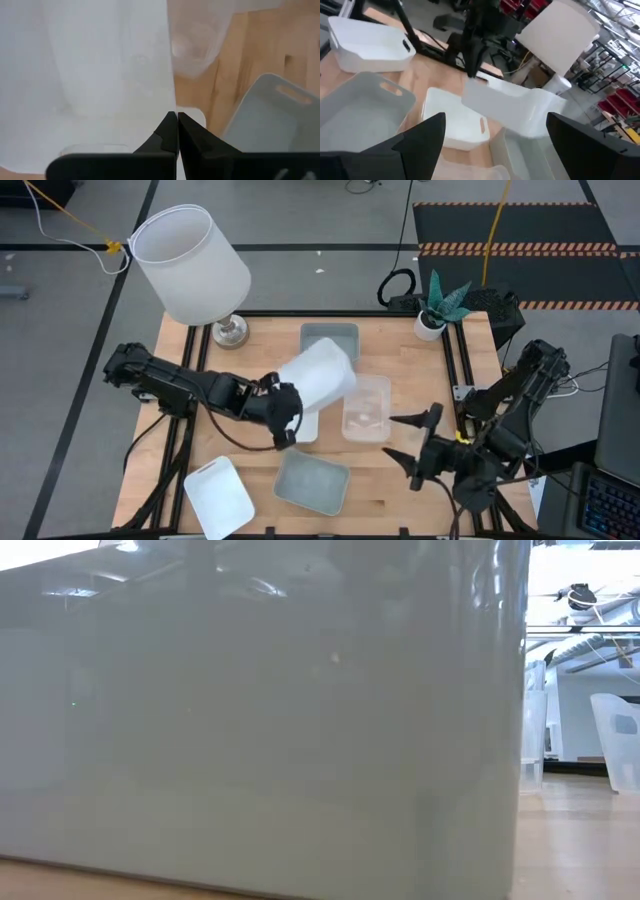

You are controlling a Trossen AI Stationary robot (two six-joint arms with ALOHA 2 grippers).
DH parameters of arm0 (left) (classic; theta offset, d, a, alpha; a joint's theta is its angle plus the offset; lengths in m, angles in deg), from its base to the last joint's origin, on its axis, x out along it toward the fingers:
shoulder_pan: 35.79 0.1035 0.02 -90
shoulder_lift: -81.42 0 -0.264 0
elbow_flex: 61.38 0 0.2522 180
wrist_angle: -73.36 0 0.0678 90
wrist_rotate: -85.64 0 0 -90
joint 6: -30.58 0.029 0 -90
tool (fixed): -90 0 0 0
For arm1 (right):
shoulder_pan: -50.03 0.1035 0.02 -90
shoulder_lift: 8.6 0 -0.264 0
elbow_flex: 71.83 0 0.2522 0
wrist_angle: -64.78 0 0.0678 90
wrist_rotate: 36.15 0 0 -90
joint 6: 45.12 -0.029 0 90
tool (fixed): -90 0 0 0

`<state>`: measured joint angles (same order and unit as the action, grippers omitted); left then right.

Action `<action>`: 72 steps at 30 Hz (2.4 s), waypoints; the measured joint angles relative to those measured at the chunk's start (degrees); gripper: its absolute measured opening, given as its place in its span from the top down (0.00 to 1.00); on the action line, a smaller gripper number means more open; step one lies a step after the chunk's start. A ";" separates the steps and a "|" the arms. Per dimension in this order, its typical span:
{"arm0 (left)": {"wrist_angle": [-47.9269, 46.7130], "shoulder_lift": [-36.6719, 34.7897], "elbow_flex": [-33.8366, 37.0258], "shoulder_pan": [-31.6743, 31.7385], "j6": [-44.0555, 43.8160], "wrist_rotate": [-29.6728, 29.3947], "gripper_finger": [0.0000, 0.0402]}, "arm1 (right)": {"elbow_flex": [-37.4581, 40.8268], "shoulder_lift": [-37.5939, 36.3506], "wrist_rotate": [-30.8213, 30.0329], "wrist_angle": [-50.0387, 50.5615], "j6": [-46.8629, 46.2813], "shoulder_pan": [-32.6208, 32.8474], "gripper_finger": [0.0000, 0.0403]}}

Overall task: Stack baskets by color
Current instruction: Stack the right white bin on top of the top white bin

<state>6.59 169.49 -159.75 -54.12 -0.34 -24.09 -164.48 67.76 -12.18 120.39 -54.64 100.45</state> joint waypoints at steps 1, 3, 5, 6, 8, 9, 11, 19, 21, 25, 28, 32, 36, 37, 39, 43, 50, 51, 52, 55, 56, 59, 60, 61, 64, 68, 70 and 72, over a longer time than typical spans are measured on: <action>-1.06 0.05 -0.21 -0.23 -3.03 0.00 0.99 | 0.45 -0.04 -0.01 0.69 -0.80 0.00 0.16; -2.13 0.06 -0.36 -0.59 -8.51 0.09 1.00 | 1.72 -0.05 -0.15 2.08 -1.37 0.00 0.16; -2.68 0.04 -0.47 -0.88 -12.76 0.11 1.00 | 3.06 -0.11 -0.12 2.47 -0.71 -0.04 0.16; -3.28 0.04 -0.47 -1.06 -14.74 0.11 1.00 | 3.59 -0.16 -0.12 2.49 0.06 -0.04 0.16; -5.93 0.02 -1.08 -1.43 -17.71 0.32 1.00 | 4.18 -0.30 -0.30 2.39 1.59 -0.28 0.16; -7.89 0.02 -1.95 -1.56 -18.90 0.56 1.00 | 4.34 -0.31 -0.36 2.34 2.49 -0.49 0.16; -12.29 -0.03 -4.19 -1.62 -21.45 0.70 1.00 | 4.61 -0.30 -0.37 2.16 3.49 -0.86 0.16; -24.08 -0.13 -12.59 -0.31 -31.59 -0.48 1.00 | 4.61 -0.29 -0.21 2.12 3.73 -2.62 0.16; -24.40 -0.09 -12.62 -0.33 -33.68 -0.51 1.00 | 4.61 -0.29 -0.23 2.12 3.23 -2.87 0.16; -25.01 1.14 -12.60 -0.53 -38.20 -2.76 1.00 | 4.81 -0.29 -0.06 1.83 2.76 -2.85 0.16; -24.56 3.20 -12.58 -1.28 -40.84 -4.30 1.00 | 6.16 -0.31 0.11 1.22 2.80 -2.82 0.16; -23.71 6.45 -12.58 -1.58 -44.32 -3.99 1.00 | 8.57 -0.29 0.17 0.31 2.89 -2.82 0.16; -19.94 9.61 -12.55 -1.73 -46.72 -1.82 0.99 | 10.42 -0.27 0.17 -1.32 3.12 -2.82 0.16; -19.13 10.10 -12.55 -1.88 -47.62 -1.41 0.99 | 10.59 -0.27 0.15 -1.79 3.13 -2.82 0.16; -17.33 10.78 -12.55 -2.12 -49.83 -1.07 0.99 | 11.13 -0.27 0.08 -3.15 3.13 -2.82 0.16; -13.17 12.01 -12.55 -2.08 -49.91 -1.45 0.99 | 11.77 -0.27 0.18 -5.94 4.12 -2.80 0.16; -7.19 12.15 -12.53 -2.10 -44.69 -1.78 0.99 | 13.99 -0.31 0.15 -7.76 5.88 -2.82 0.16; -6.57 12.03 -12.51 -2.10 -44.21 -1.76 0.99 | 14.50 -0.31 0.06 -7.72 5.92 -2.94 0.16; -6.15 11.90 -12.51 -2.12 -44.01 -1.63 0.99 | 15.13 -0.30 0.04 -7.75 5.90 -3.13 0.16; -5.82 11.71 -12.51 -2.31 -45.25 -0.98 0.99 | 17.44 -0.29 0.05 -9.09 5.77 -3.19 0.16; -5.51 11.71 -12.51 -2.46 -45.76 -0.77 0.99 | 18.39 -0.29 0.10 -9.86 5.82 -3.19 0.16; -3.84 11.73 -12.49 -3.25 -46.84 -0.26 0.99 | 20.94 -0.29 0.22 -10.27 7.15 -3.17 0.16; -3.05 11.73 -12.49 -3.54 -47.22 -0.32 0.99 | 21.52 -0.29 0.26 -10.28 7.44 -3.15 0.16; -2.20 11.73 -12.49 -3.78 -47.38 -0.36 0.99 | 22.01 -0.29 0.23 -10.34 7.94 -3.17 0.16; 0.64 11.73 -12.49 -4.80 -47.50 -1.43 0.99 | 23.51 -0.59 0.24 -10.35 9.27 -3.17 0.16; 1.34 11.73 -12.49 -6.32 -49.08 -1.88 0.99 | 25.62 -2.43 0.23 -10.12 10.33 -2.66 0.16; 0.95 11.73 -12.49 -6.90 -50.58 -1.85 0.99 | 26.79 -3.94 0.25 -10.36 11.00 -2.30 0.16; 0.21 11.73 -12.49 -7.31 -52.30 -2.46 0.99 | 27.91 -5.58 0.26 -10.34 11.29 -2.24 0.16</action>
<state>6.80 181.23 -172.24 -61.42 -52.63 -26.55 -136.57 62.18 -11.92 110.04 -43.35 98.21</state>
